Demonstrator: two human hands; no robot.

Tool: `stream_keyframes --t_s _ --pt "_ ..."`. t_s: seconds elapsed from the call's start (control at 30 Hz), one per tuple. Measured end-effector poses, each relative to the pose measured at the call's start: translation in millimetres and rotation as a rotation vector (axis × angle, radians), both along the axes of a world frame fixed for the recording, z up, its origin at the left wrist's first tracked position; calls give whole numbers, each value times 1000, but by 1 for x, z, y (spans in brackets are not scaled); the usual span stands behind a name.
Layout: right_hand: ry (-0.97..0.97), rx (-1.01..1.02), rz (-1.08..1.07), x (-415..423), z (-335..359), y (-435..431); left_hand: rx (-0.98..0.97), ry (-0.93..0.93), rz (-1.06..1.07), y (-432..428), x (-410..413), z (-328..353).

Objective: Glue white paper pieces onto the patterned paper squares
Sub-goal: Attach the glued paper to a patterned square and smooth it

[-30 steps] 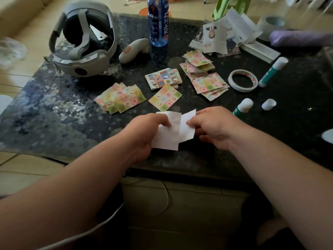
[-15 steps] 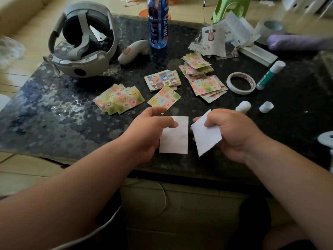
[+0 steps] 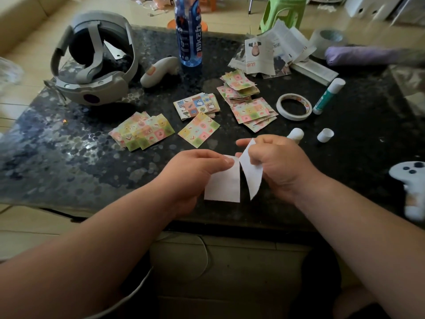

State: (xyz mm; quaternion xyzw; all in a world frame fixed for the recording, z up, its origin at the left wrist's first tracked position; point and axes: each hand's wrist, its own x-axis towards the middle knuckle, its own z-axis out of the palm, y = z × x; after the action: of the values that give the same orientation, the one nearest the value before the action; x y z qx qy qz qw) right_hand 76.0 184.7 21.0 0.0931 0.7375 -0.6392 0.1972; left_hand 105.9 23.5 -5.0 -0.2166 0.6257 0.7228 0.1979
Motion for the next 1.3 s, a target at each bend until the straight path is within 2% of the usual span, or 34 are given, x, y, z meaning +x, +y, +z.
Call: stream_keyframes --t_s 0.2,0.43,0.63,0.93,1.07,1.2,1.3 --pt "217 343 61 -6 -8 -4 33 -61 -1 6 0 -3" --pt "312 392 66 -15 -5 -4 38 -94 1 5 -1 -3" --pt "245 248 133 -20 2 0 147 -79 13 6 -2 1" --pt "278 475 285 -21 15 10 101 -19 23 3 -2 4" --pt "236 364 184 -19 19 12 82 17 60 4 -1 4" --pt "-2 -1 -60 -16 16 11 100 30 142 4 -3 5" --pt "-74 -50 -56 -7 10 5 109 44 197 4 -5 8"
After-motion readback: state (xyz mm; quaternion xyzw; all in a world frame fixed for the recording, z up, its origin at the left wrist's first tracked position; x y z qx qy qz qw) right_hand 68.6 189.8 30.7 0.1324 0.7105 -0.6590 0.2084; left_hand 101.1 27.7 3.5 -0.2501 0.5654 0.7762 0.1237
